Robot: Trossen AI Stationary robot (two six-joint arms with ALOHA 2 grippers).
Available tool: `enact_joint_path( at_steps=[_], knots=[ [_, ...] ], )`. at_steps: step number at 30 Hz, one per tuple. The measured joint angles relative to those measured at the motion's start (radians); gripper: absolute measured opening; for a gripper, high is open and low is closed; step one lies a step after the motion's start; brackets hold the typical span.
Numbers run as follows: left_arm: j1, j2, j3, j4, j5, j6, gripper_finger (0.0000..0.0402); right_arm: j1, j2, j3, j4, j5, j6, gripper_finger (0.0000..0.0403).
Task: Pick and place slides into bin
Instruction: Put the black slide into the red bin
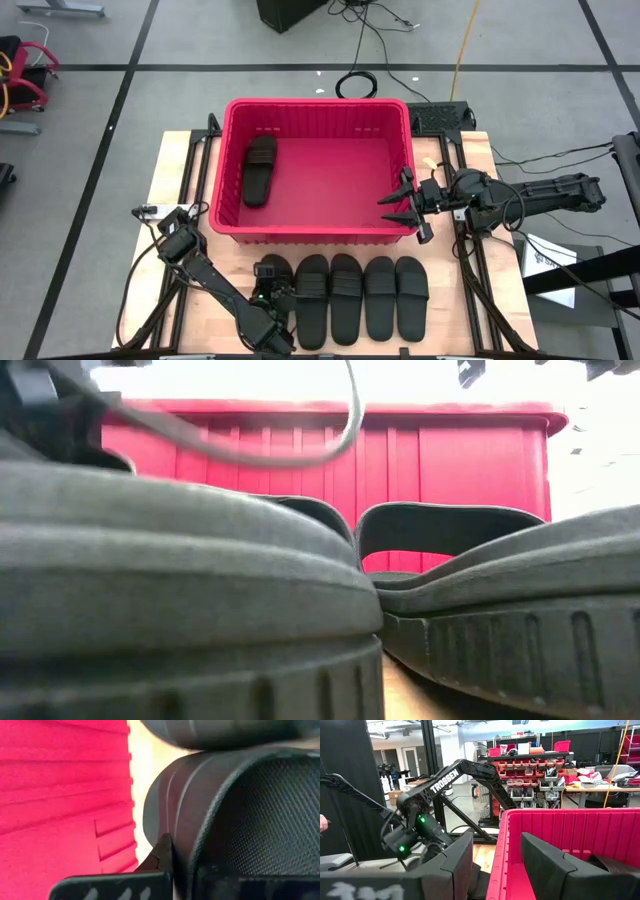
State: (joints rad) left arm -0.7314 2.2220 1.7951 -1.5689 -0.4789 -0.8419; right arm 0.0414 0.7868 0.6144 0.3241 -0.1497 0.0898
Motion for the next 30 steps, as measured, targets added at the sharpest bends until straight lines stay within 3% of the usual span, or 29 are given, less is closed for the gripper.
enact_joint_path(
  at_steps=[14, 22, 30],
  knots=[
    [-0.065, -0.092, 0.113, -0.002, -0.027, 0.062, 0.0004, 0.000, 0.000, 0.000, 0.000, 0.000, -0.008, 0.0155],
    [-0.083, -0.207, 0.114, -0.001, -0.113, 0.076, 0.0003, 0.000, 0.000, 0.000, -0.002, 0.000, -0.008, 0.0155],
    [-0.054, -0.343, 0.114, -0.003, -0.271, 0.164, 0.0003, 0.000, 0.000, 0.000, -0.002, -0.001, -0.026, 0.0155]
  ],
)
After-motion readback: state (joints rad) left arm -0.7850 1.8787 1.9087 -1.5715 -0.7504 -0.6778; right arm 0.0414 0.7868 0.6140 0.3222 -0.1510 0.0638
